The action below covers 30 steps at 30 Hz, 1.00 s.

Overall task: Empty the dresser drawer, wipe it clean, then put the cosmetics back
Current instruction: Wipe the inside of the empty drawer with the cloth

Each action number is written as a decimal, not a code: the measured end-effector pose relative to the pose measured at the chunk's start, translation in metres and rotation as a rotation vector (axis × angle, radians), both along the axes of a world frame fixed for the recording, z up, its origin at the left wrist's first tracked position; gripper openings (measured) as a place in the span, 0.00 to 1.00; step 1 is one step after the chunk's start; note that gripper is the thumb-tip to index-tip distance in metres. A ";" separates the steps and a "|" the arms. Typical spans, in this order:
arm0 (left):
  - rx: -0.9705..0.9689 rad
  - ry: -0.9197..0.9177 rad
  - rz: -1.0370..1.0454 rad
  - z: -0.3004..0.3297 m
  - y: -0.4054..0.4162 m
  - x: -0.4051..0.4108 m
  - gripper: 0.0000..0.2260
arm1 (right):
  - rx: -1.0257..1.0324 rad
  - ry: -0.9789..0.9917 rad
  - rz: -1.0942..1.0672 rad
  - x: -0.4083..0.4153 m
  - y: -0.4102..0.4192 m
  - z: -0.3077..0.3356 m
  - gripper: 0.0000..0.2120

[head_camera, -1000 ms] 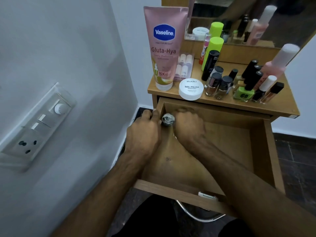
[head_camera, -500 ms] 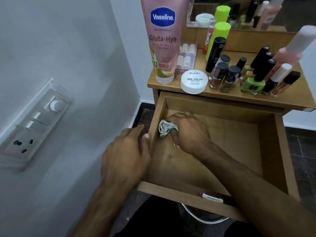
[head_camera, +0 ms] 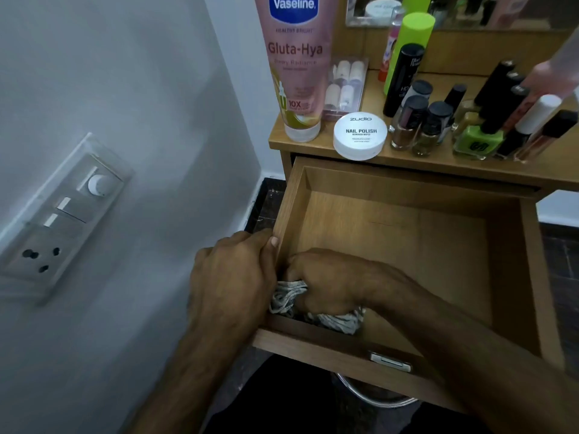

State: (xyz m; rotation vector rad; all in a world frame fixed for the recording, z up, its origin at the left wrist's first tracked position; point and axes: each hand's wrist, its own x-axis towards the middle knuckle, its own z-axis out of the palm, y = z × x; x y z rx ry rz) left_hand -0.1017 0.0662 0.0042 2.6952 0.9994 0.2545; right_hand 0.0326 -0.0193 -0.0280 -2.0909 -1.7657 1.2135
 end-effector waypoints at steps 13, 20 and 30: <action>-0.031 0.060 -0.002 0.006 -0.004 -0.003 0.16 | -0.427 -0.723 -0.147 0.069 -0.060 0.080 0.07; -0.059 0.079 0.018 0.011 -0.007 -0.006 0.16 | -0.768 -0.459 0.119 0.049 -0.112 0.050 0.05; -0.098 0.064 0.050 0.000 0.001 -0.001 0.16 | -0.393 -0.030 -0.123 0.046 -0.094 0.049 0.03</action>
